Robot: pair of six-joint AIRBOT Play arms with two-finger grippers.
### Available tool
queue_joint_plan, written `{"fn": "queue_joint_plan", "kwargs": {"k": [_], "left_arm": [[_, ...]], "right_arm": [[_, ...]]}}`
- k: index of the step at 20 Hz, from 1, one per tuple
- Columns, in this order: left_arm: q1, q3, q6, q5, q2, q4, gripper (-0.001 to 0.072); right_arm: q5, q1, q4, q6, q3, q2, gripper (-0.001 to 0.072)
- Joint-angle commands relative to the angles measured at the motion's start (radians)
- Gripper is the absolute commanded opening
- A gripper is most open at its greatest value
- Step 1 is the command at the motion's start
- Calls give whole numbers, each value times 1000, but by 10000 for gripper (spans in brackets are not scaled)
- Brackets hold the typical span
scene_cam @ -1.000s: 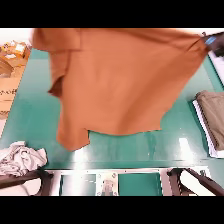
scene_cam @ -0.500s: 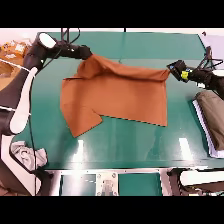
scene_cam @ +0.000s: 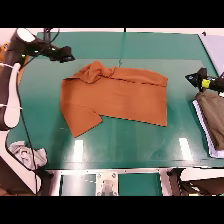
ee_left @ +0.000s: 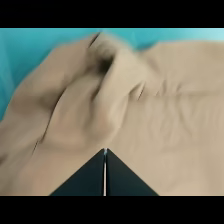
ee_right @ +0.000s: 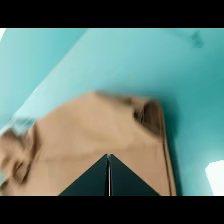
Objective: Fold the shirts.
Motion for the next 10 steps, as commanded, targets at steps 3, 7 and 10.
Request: {"fn": "queue_joint_plan", "kwargs": {"k": [3, 7, 10], "left_arm": [[72, -49, -59, -327, 53, 134, 27], [94, -337, -57, -312, 249, 255, 28], [183, -640, -40, -229, 415, 255, 28]], "right_arm": [[161, -48, -125, 37, -180, 121, 11], [73, -48, -383, 166, -426, 347, 11], [3, -48, -470, 269, -602, 497, 12]]}}
